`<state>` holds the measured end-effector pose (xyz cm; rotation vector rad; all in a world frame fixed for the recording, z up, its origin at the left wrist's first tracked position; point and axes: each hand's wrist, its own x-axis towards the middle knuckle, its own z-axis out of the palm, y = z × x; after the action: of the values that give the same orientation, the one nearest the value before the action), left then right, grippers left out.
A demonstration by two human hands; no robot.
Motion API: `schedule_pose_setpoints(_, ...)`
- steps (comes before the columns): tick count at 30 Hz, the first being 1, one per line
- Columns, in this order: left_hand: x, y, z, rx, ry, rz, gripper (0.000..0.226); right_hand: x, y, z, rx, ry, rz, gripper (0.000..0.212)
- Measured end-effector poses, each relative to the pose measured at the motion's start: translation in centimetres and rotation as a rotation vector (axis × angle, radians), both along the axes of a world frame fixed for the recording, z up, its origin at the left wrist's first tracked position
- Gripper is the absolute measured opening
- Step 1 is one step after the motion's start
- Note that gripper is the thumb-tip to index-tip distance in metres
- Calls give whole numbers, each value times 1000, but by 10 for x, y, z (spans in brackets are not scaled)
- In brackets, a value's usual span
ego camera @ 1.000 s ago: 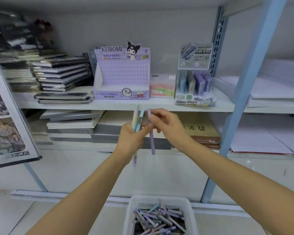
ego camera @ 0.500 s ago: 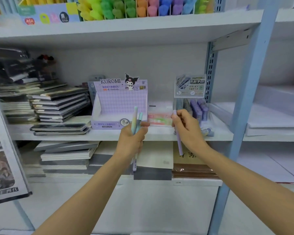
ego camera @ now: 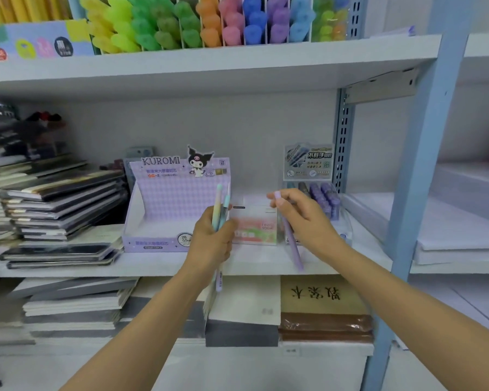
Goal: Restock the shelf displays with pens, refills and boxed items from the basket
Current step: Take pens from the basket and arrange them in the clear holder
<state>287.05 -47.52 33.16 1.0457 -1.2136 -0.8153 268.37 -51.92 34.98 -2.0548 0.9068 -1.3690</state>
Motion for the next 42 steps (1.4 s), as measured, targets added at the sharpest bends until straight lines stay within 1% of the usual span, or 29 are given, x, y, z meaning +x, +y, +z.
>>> schedule_pose_setpoints(2,0,-2,2,6,7,-14,18,7,-1,5,44,157,-32,22)
schedule_pose_setpoints(4,-1,-2,5,6,1,-30,16,11,-1,8,21,219,-68,24)
schedule_pose_setpoints(8,1,0,15,12,-5,2,13,2,1,16,53,167,-76,19)
schedule_pose_setpoints(12,2,2,19,7,38,49,12,-14,12,18,139,120,27,14)
schedule_pose_setpoints(16,-5,8,17,8,125,-13,2,-25,24,21,194,65,83,14)
schedule_pose_setpoints(18,-7,10,18,8,134,-37,3,-30,27,26,216,-17,125,16)
schedule_pose_setpoints(21,-7,10,23,28,84,10,7,-33,28,46,223,-223,175,18)
schedule_pose_setpoints(25,-7,6,29,58,49,61,27,-21,21,74,94,-475,157,6)
schedule_pose_setpoints(27,-6,3,30,79,39,53,31,-12,16,79,32,-518,108,5)
schedule_pose_setpoints(29,-4,1,29,94,35,55,29,-4,8,78,0,-526,70,10)
schedule_pose_setpoints(31,0,1,27,107,48,57,26,2,0,74,-8,-475,48,15)
schedule_pose_setpoints(32,3,0,27,115,63,53,24,5,-4,73,-5,-418,38,15)
schedule_pose_setpoints(35,9,0,29,139,91,12,19,15,-16,70,-10,-229,-7,9)
schedule_pose_setpoints(37,12,-1,33,139,80,-15,18,23,-25,71,-25,-153,-44,8)
schedule_pose_setpoints(42,19,-10,36,121,46,-11,19,43,-44,78,-78,119,-102,4)
